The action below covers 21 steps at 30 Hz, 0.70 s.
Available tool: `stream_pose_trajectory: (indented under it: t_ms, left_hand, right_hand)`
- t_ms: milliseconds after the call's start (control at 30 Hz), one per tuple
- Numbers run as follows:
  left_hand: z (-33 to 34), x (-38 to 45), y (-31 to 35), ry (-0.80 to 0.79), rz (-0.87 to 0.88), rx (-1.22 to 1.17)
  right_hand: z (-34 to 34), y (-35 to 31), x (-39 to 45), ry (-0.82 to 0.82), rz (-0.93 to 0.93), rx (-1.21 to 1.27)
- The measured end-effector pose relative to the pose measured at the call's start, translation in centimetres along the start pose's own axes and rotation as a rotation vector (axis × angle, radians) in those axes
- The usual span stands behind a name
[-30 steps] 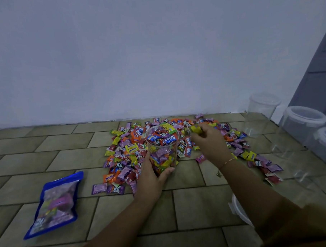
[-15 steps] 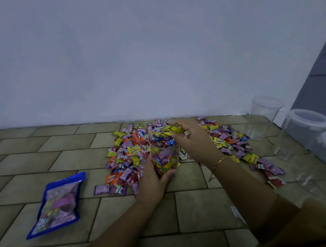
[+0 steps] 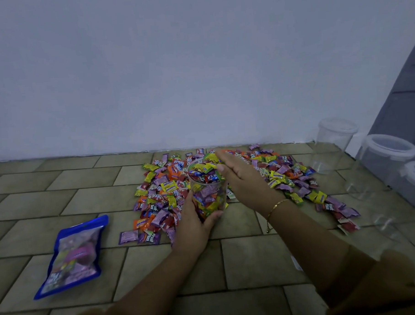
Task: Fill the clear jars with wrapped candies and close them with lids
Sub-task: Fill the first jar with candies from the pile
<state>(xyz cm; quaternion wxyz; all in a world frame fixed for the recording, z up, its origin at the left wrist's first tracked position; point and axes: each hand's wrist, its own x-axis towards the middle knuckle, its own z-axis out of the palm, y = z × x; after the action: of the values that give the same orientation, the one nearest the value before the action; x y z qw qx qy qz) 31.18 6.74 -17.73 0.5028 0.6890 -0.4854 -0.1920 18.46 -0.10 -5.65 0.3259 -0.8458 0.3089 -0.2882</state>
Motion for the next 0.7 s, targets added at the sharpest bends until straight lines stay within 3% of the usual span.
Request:
stream_pose_trajectory:
  t_ms: [233, 467, 700]
  left_hand:
    - [0.0, -0.2, 0.4, -0.007, 0.023, 0.005]
    - [0.1, -0.3, 0.3, -0.012, 0.019, -0.017]
    - [0.0, -0.1, 0.2, -0.015, 0.013, -0.02]
  right_hand:
    - [0.4, -1.1, 1.5, -0.025, -0.05, -0.15]
    - [1.5, -0.8, 2.8, -0.066, -0.099, -0.577]
    - [1.7, -1.0, 2.8, -0.093, -0.121, -0.547]
